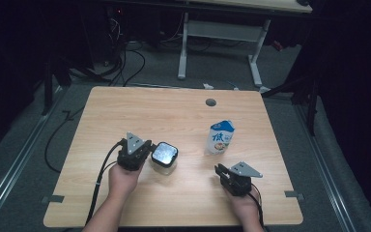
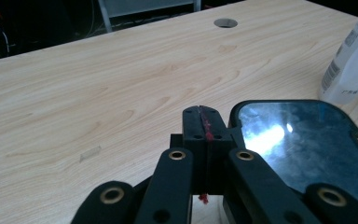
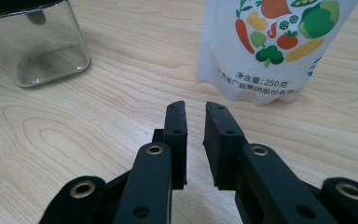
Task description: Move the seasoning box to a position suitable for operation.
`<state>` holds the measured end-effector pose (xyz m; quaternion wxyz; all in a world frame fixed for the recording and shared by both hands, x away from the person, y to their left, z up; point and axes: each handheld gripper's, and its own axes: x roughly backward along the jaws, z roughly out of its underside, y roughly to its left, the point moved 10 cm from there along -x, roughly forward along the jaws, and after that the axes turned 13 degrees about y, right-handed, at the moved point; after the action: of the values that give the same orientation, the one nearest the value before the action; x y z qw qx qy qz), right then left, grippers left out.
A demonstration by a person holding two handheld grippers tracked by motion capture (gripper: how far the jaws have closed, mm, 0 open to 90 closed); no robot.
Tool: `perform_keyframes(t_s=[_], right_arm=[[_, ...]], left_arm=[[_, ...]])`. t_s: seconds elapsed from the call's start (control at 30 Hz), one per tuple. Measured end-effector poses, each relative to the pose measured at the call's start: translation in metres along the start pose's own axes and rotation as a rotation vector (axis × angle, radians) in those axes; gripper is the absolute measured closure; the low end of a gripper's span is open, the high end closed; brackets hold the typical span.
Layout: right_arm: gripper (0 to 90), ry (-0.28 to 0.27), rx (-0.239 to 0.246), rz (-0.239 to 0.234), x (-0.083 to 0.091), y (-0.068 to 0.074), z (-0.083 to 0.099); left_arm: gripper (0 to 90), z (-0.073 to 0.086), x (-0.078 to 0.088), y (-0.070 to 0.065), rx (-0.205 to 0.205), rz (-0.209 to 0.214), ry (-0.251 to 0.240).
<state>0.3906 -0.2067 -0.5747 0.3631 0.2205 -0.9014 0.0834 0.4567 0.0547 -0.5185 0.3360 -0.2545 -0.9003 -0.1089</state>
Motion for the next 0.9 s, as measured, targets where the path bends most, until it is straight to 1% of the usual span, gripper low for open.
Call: perform_keyframes(t_s=[0.07,0.1,0.2,0.27,0.6,0.7,0.9], right_arm=[[79.0,0.0,-0.002,-0.001,-0.0001,0.0,0.0],[78.9,0.0,-0.004,-0.003,-0.0002,-0.0003,-0.0001],[78.9,-0.002,-0.004,-0.003,-0.0001,-0.0004,-0.0002],[78.5,-0.001,0.0,-0.004,-0.0001,0.0001,-0.0002],[78.0,-0.006,-0.006,-0.004,0.0015,-0.0009,-0.0007],[77.9,-0.003,-0.005,-0.006,0.0005,0.0001,-0.0002],[77.9,-0.005,-0.006,-0.006,0.0011,0.0,-0.0006]], left_arm=[[90.0,-0.0007,0.0011,0.0,0.005,-0.004,-0.008],[90.0,-0.0036,0.004,-0.0002,0.011,0.001,-0.028],[90.0,-0.0064,0.0064,-0.0013,0.004,0.005,-0.033],[90.0,-0.0077,0.0066,-0.0026,-0.007,0.006,-0.028],[90.0,-0.0069,0.0056,-0.0022,-0.001,0.014,-0.018],[90.0,-0.0073,0.0063,-0.0041,-0.004,0.024,-0.023],[90.0,-0.0055,0.0035,-0.0054,-0.01,0.022,-0.013]])
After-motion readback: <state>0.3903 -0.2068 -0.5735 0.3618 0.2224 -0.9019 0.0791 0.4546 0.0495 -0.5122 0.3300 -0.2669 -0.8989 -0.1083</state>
